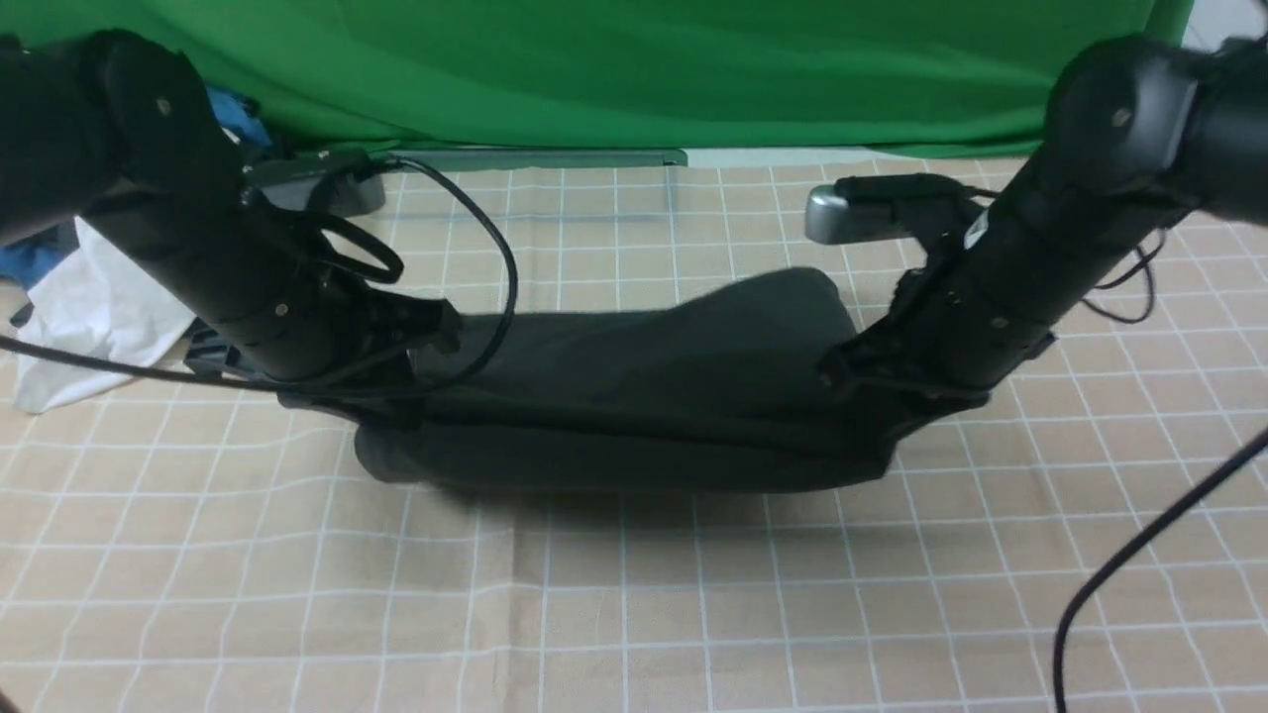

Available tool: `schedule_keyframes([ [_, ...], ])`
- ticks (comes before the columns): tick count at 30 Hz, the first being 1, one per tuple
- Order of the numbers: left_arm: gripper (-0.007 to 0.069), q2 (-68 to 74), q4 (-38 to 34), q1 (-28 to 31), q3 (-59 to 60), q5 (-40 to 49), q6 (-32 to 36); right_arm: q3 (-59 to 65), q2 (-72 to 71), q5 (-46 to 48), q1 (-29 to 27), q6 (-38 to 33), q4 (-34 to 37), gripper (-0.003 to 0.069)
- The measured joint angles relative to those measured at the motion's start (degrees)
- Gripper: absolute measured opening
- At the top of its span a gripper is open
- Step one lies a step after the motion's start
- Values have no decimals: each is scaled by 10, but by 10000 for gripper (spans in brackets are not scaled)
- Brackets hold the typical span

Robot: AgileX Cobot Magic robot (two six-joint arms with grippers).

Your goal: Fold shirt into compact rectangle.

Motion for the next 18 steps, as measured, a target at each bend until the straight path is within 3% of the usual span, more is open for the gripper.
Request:
schedule_keyframes([
  [9,52,-17,-27,-51,112,-21,-15,112,-29,3,0,19,-8,119],
  [14,64,-17,-34,-51,139,-30,-16,147,-29,-4,0,22,-23,283],
  [16,99,-17,-32,-51,140,-30,-16,147,-35,-4,0,12,-25,316],
  [18,169,-17,-24,-51,139,-19,-16,147,-60,-3,0,8,-29,287],
])
